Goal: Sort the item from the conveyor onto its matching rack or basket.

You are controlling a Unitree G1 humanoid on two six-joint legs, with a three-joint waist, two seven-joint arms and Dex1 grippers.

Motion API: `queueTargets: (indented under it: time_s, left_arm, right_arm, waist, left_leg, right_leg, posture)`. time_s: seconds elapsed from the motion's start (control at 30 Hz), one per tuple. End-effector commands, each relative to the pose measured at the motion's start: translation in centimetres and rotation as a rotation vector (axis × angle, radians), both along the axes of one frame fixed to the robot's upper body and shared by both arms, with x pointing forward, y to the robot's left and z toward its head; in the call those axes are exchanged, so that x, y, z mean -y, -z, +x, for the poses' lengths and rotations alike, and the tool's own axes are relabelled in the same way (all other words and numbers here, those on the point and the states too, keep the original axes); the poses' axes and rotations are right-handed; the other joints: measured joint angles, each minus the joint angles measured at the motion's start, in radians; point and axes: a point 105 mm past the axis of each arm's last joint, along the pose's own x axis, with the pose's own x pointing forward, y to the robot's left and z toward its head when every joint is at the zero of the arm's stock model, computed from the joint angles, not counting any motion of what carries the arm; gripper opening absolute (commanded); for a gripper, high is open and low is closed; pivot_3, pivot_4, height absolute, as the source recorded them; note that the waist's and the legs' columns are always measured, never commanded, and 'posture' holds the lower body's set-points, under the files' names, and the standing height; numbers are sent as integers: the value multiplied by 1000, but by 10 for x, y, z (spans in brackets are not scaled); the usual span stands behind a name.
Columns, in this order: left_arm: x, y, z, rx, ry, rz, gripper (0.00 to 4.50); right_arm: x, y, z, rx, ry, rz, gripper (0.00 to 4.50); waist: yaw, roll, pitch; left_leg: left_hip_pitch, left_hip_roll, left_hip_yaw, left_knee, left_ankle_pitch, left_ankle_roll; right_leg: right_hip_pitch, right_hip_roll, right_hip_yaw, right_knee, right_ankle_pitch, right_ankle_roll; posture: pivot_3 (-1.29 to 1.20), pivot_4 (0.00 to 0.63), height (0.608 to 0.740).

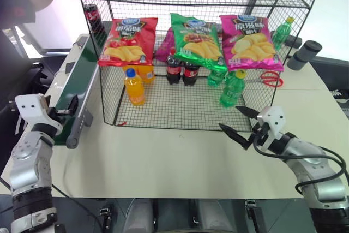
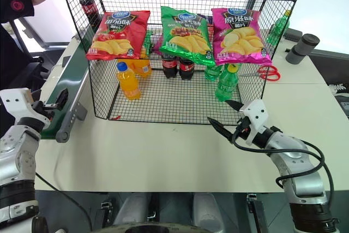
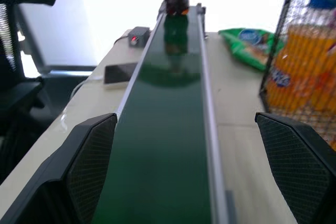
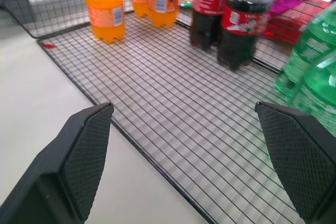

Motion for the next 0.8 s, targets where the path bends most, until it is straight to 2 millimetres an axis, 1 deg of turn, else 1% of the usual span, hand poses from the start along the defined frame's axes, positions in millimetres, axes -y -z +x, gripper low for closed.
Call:
queueTargets:
  time_s: [0.03, 0.2, 0.5, 0.8]
  left_arm:
    - [2, -11, 3, 50, -9, 28, 4500]
    - [13, -4, 8, 32, 8, 49, 4500]
    - [15, -4, 11, 35, -8, 55, 4500]
    - [15, -4, 13, 39, -18, 53, 4500]
  right_arm:
    - [-15, -15, -2, 57, -42, 18, 4486]
    - [-37, -17, -6, 60, -107, 41, 4486]
    - [-65, -21, -12, 66, -214, 71, 4486]
    - [-74, -19, -13, 61, -255, 89, 4486]
  waist:
    - [0, 0, 0]
    - [0, 0, 0]
    - [0, -1, 0]
    - [0, -1, -1]
  left_leg:
    - [0, 0, 0, 0, 0, 0]
    - [0, 0, 0, 0, 0, 0]
    - [0, 0, 0, 0, 0, 0]
    - [0, 0, 0, 0, 0, 0]
  right_leg:
    - [0, -2, 0, 0, 0, 0]
    - [0, -2, 0, 0, 0, 0]
    - [0, -2, 0, 0, 0, 0]
    - [0, -3, 0, 0, 0, 0]
  posture:
    - [0, 150, 740]
    - [0, 150, 740]
    - [0, 150, 740]
    - [0, 150, 740]
